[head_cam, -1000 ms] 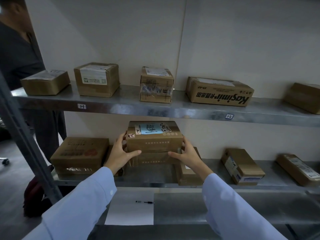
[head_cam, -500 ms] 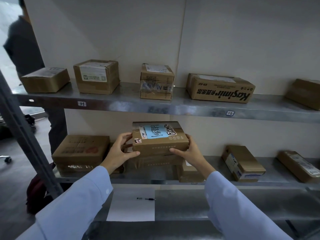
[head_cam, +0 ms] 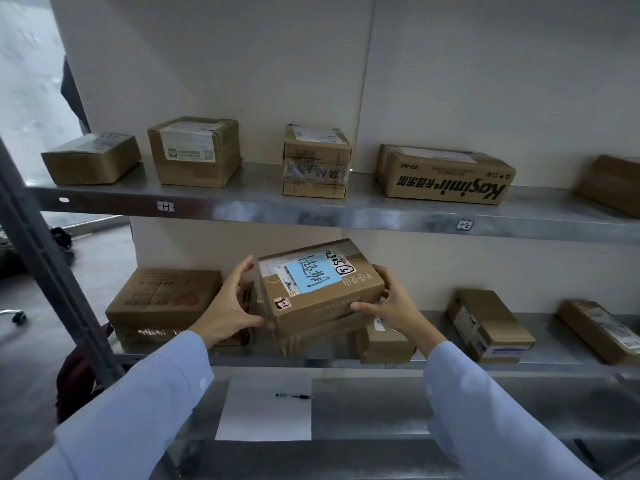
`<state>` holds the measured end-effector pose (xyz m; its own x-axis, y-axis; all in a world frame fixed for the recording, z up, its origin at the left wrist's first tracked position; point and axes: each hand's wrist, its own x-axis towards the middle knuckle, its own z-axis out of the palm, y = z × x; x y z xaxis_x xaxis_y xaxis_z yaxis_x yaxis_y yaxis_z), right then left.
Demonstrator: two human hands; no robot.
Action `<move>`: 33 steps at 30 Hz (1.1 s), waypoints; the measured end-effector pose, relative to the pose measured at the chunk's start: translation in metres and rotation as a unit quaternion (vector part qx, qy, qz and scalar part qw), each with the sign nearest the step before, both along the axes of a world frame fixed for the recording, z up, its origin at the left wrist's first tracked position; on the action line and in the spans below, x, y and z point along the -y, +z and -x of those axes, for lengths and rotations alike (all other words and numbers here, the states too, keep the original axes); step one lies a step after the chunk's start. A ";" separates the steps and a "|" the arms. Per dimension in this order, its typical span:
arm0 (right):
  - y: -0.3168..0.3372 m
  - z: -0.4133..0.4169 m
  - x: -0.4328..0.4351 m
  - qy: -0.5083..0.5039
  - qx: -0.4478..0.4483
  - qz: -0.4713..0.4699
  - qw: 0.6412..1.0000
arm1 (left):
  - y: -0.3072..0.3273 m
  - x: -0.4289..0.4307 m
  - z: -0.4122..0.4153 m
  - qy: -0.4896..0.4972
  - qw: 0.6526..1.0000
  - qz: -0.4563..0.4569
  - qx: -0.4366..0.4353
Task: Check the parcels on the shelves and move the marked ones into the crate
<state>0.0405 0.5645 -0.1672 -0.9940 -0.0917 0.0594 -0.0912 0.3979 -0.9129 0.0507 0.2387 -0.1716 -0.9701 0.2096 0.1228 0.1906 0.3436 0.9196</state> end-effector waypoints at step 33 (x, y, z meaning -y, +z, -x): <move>-0.010 -0.016 0.023 0.032 -0.036 -0.019 0.999 | -0.042 -0.014 -0.037 0.070 0.997 -0.002 0.006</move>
